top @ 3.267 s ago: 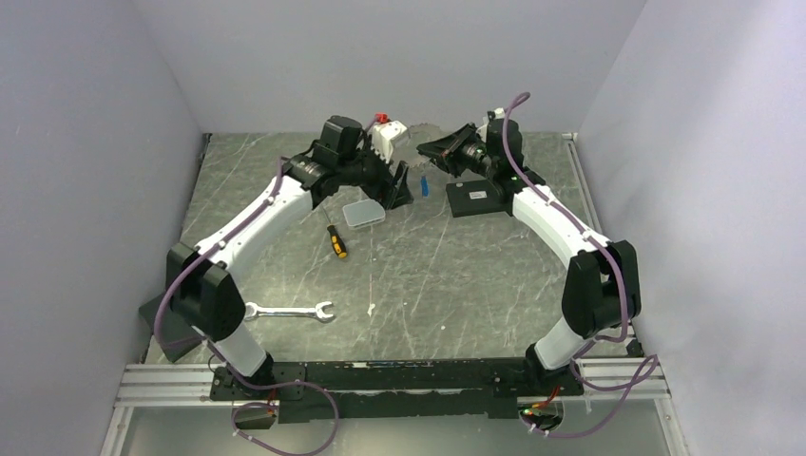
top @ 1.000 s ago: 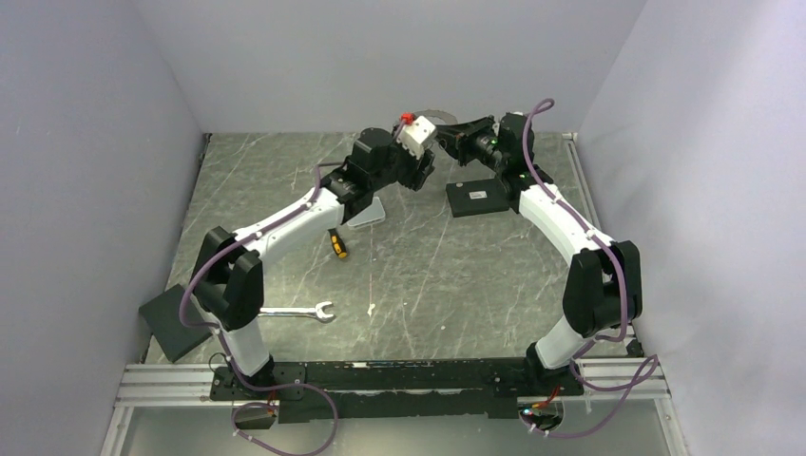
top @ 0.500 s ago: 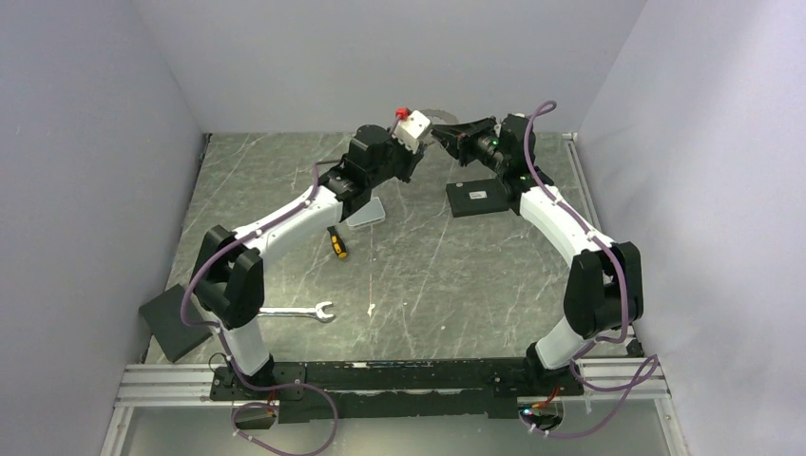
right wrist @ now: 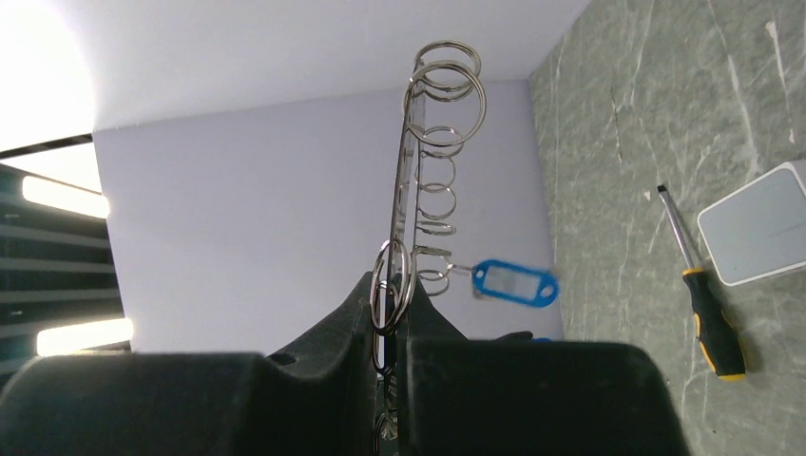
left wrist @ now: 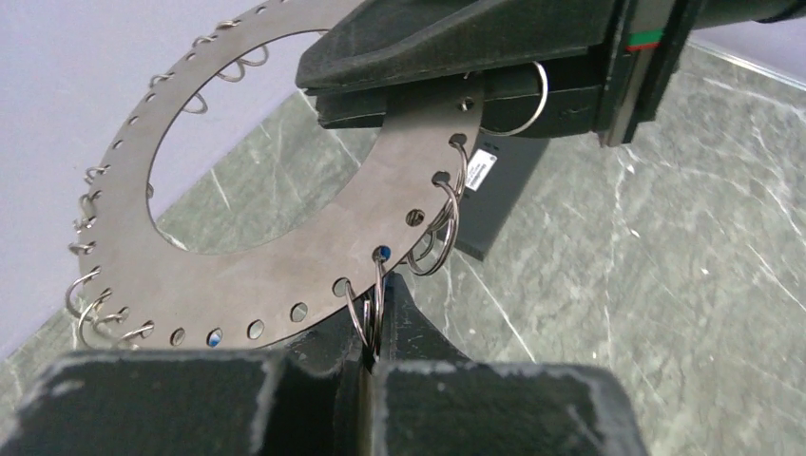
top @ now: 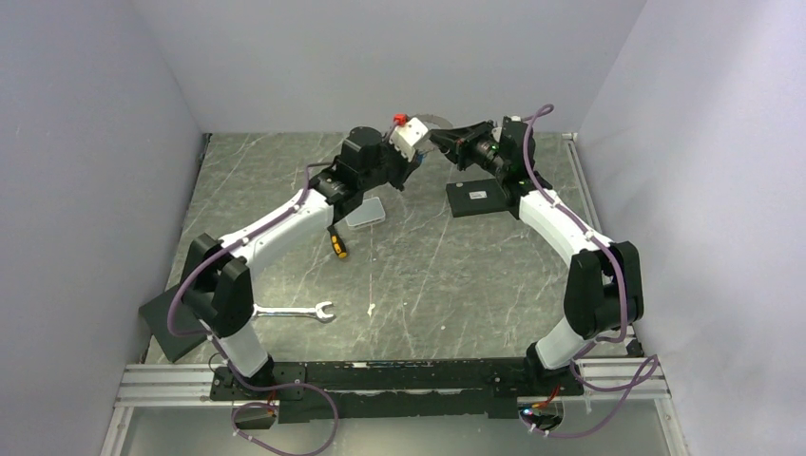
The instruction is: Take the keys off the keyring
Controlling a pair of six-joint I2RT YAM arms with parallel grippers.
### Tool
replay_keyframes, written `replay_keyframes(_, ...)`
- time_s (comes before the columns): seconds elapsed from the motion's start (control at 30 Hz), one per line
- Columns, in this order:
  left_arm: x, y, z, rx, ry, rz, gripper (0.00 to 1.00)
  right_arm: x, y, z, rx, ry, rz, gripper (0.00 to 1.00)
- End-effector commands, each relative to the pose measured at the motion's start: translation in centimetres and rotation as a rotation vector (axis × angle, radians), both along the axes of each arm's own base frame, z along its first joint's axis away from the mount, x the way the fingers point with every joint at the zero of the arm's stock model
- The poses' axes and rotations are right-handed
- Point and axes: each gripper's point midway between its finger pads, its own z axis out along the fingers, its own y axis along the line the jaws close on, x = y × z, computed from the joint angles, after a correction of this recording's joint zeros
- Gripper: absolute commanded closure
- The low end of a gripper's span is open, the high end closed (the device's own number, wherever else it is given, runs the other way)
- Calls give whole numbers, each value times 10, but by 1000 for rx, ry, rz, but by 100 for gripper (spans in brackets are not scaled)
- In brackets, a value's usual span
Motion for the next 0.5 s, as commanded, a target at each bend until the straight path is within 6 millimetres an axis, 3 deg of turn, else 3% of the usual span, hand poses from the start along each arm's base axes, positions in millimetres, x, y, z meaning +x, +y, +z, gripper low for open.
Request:
replay_keyframes(0.0,-54,-20,56,-48,-95,-224,100,-16,17,12,5,-88,68,100)
replay_keyframes(0.13,-67,-14,55,-35,-73,-253,100,-19,19,8,-2,-98,76,100)
replay_keyframes(0.2,-71,-12,55,0,-36,-263,100,-21,19,5,-3,-113,81,90)
replay_keyframes(0.4,-79,1,45,109,1,-275,100,-23,18,-7,-20,-126,78,87)
replay_keyframes(0.47,-81,5,39,128,7,-273,100,-24,18,-12,-24,-114,80,81)
